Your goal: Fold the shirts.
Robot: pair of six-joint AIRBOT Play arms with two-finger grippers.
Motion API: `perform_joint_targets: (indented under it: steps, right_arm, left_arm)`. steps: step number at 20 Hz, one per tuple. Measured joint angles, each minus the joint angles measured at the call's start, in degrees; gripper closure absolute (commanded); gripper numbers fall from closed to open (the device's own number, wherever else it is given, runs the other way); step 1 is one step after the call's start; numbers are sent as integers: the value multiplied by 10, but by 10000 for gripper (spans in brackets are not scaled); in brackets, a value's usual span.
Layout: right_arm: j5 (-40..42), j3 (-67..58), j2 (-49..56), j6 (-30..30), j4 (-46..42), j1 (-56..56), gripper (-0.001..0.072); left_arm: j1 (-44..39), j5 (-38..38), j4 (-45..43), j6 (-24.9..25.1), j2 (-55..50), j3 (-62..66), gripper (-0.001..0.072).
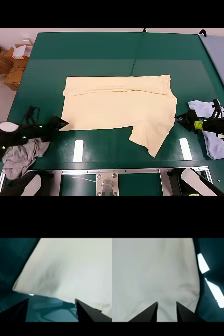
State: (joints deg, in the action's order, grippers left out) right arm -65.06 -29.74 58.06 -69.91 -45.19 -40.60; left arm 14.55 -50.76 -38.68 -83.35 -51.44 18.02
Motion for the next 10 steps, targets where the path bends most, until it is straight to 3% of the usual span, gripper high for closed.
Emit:
perform_joint_targets:
  steps: [4,5,6,7,8,9,10]
  right_arm:
    - [19,28,-10,0,8,0,419]
    - [24,30,-11,0,9,0,418]
    - [24,33,-12,0,10,0,419]
    - [24,34,-12,0,10,0,418]
    - [23,36,-12,0,11,0,418]
    - [21,40,-13,0,10,0,402]
    - [20,44,-13,-2,5,0,304]
  left_arm:
    - [-76,141,69,2,13,-44,58]
    - [-94,171,75,-6,15,-48,183]
    - [-108,202,77,-13,15,-52,410]
    - [-116,220,72,-19,14,-55,586]
    - [-123,231,77,-23,15,-56,677]
    - [-129,240,82,-26,16,-55,683]
    - [-132,243,82,-28,16,-53,683]
